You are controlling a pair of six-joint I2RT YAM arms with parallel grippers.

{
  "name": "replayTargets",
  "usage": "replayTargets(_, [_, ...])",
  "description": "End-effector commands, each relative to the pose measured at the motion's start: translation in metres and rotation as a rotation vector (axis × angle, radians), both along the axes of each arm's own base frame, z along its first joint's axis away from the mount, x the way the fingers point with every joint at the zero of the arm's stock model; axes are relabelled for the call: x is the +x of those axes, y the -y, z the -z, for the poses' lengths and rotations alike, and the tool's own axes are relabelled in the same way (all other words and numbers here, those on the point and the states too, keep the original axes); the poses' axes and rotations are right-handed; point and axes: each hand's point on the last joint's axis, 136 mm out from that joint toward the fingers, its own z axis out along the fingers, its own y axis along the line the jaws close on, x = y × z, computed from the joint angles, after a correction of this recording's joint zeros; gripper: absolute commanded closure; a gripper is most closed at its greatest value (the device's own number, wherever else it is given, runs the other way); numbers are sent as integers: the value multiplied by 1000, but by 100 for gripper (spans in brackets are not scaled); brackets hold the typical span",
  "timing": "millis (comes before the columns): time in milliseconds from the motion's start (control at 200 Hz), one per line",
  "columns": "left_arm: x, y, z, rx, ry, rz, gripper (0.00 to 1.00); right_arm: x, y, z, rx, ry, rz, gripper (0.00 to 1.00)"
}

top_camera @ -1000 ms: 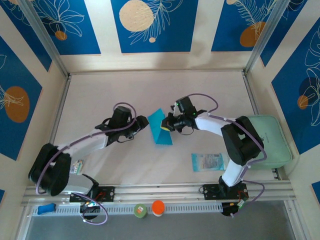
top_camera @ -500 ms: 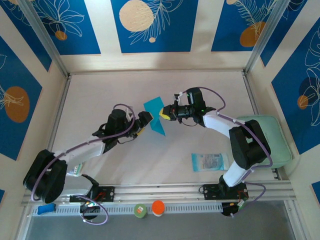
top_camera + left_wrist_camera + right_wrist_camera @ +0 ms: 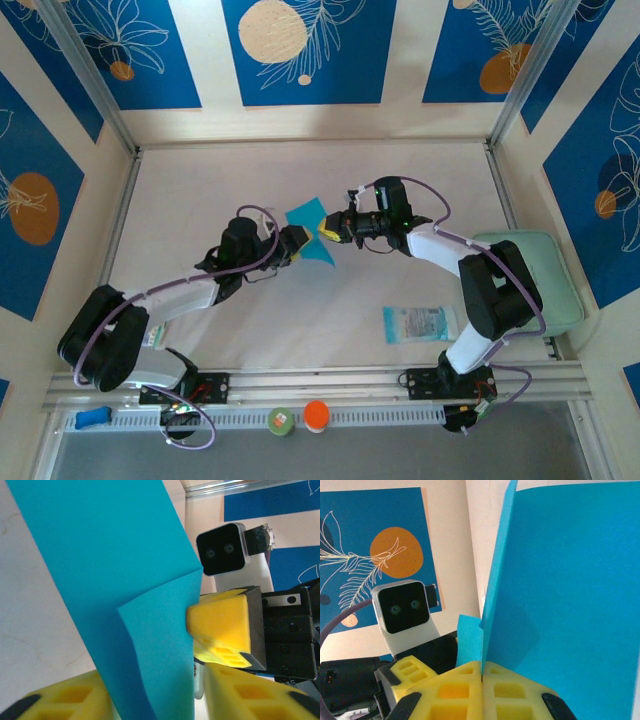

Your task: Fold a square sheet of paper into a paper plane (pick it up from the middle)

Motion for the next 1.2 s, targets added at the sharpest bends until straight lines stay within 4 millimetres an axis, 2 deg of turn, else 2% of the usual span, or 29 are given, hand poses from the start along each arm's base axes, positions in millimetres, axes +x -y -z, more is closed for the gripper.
replayTargets(0, [2,3,-7,-13,29,7,64,-9,1,0,5,-19,-17,99])
replayTargets(120, [3,2,-5,-4,21,-3,75,-9,4,6,-15,-27,-6,92])
replayTargets(250, [3,-2,3,19,-8,-14,87,-9,13,14,-70,-38,30,74])
replayTargets(385, [2,-9,15,76,-40,-23,93,-2,35,24,-165,-30,105,59])
replayTargets(485, [-1,-19,26,187,-50,-22,95,2,56,29,-261,-10,167,51])
replayTargets(560, [-4,-32,35,337,-53,-12,96,5,73,30,-338,14,212,45])
replayTargets(680, [-14,-74,51,707,-85,1,96,8,95,28,-463,81,266,35])
replayTargets(760, [-19,-101,53,958,-112,23,96,9,105,25,-512,126,288,31])
replayTargets(875, [-18,-128,49,1280,-124,57,96,10,115,21,-559,167,312,25])
replayTargets(960, [-13,-136,45,1460,-125,75,95,10,119,21,-578,176,325,24])
replayTargets(1025, [-7,-135,43,1560,-118,92,95,10,121,22,-587,173,333,24])
replayTargets(1111, [2,-126,41,1649,-90,103,94,9,124,25,-601,167,340,24])
replayTargets(1196, [8,-112,48,1715,-76,133,94,8,128,28,-615,158,356,24])
